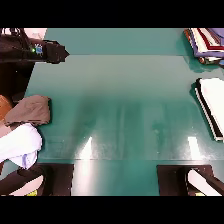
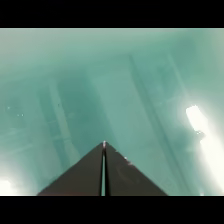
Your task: Fold the shirts.
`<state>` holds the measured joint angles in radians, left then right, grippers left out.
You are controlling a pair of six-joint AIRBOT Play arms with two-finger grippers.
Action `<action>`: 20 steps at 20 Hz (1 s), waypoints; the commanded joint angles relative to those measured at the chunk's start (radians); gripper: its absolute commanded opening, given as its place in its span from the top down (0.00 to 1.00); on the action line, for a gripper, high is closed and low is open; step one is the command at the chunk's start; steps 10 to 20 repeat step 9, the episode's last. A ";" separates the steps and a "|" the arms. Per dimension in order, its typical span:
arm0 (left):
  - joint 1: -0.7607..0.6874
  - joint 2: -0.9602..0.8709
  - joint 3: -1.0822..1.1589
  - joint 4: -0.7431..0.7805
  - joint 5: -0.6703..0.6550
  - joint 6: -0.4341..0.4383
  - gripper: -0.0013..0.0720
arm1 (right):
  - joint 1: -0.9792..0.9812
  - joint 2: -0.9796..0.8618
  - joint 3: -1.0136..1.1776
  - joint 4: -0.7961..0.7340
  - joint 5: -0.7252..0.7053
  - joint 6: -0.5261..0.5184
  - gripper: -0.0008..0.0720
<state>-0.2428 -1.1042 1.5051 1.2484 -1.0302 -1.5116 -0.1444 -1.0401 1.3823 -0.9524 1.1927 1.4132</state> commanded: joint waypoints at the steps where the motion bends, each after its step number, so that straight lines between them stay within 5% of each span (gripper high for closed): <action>1: -0.001 0.000 0.000 0.000 0.043 0.000 0.94 | 0.228 0.000 0.018 0.006 -0.108 0.000 0.89; 2: -0.001 0.000 0.000 0.000 0.055 0.000 0.94 | 0.260 0.000 0.018 0.006 -0.117 -0.001 0.96; 20: -0.001 0.000 0.000 0.000 0.074 0.000 0.94 | 0.311 0.001 0.018 0.007 -0.116 -0.001 0.96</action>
